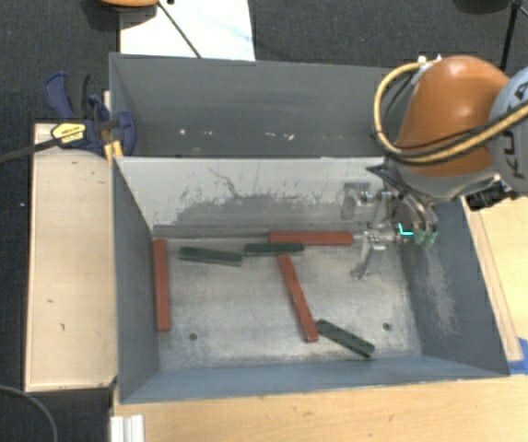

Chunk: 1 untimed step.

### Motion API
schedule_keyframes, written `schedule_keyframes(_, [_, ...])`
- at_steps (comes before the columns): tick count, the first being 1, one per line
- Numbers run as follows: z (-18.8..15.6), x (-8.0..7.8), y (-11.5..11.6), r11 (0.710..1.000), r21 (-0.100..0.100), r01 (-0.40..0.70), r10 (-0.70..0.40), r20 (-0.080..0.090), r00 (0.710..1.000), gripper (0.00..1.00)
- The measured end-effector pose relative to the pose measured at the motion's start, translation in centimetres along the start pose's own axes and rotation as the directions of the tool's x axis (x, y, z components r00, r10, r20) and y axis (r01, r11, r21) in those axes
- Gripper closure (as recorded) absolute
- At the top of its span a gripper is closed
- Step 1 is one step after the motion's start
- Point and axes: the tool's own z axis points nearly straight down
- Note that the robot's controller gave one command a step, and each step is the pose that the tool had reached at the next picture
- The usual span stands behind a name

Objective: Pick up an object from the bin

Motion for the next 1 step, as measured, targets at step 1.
schedule_keyframes(1, [-0.48, -0.16, 0.00, 1.000, 0.000, 0.001, -0.001, 0.008, 1.000, 0.00])
